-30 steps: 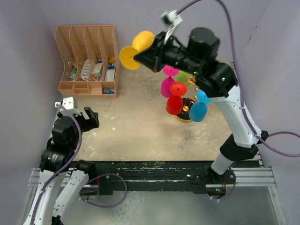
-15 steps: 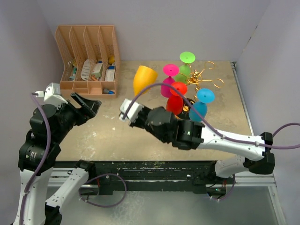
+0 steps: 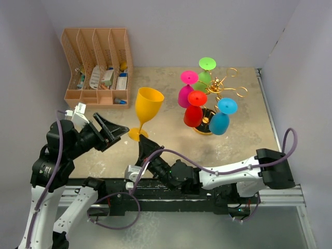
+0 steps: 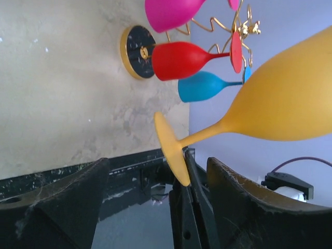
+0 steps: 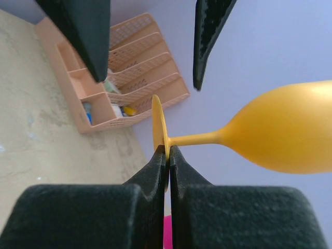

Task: Take the wine glass off the wine glass rack

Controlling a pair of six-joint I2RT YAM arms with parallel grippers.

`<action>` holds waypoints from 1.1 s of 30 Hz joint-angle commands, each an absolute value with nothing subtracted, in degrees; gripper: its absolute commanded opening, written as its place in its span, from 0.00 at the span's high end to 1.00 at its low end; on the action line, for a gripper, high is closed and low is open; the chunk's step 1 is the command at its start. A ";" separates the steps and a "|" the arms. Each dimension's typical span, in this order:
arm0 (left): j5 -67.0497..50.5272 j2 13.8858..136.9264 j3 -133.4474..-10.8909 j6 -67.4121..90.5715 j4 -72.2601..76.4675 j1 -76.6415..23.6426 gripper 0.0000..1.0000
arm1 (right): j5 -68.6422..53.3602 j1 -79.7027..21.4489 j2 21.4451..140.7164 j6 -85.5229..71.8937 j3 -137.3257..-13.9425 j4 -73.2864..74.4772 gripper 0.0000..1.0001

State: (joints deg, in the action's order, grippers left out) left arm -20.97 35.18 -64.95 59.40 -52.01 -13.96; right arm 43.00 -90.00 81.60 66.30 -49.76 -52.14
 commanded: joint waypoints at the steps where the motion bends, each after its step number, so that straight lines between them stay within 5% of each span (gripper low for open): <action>1: -29.27 32.63 -60.54 68.17 -43.75 -14.10 0.22 | 44.98 -90.39 84.02 79.43 -49.34 -77.66 1.00; 18: -31.99 30.42 -51.31 74.40 -35.53 -14.15 0.35 | 43.51 -92.32 89.65 85.65 -47.37 -89.11 1.00; 33: -31.78 31.85 -49.60 73.79 -34.16 -14.15 0.51 | 42.03 -94.58 88.33 86.41 -45.70 -83.79 1.00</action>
State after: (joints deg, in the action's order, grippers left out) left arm -32.32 30.65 -50.22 72.44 -36.27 -13.96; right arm 43.97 -93.51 90.63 86.63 -45.41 -81.36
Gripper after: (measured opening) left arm 0.530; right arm 0.012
